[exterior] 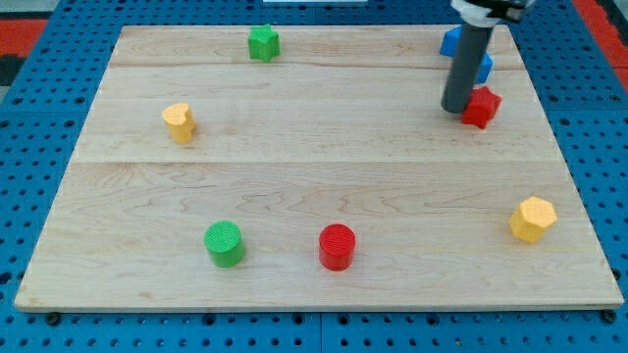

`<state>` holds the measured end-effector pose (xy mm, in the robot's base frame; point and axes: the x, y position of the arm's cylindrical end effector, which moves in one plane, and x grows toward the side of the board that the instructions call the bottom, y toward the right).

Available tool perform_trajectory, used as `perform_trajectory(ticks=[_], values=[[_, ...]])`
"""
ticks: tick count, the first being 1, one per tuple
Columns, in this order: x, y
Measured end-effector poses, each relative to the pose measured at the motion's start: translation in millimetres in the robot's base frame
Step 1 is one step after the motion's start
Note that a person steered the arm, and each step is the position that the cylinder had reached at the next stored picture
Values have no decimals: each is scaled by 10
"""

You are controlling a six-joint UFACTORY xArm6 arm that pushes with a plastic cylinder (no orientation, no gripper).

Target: Push the yellow heart below the red star

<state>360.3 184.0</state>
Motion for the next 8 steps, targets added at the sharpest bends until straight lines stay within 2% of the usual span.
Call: perform_trajectory(ticks=[1, 2, 3, 4, 5, 6, 7, 8], values=[[380, -421], [1079, -1170], [1339, -2327], [1326, -3657], [805, -4457], [158, -4632], [-208, -4114], [134, -3906]])
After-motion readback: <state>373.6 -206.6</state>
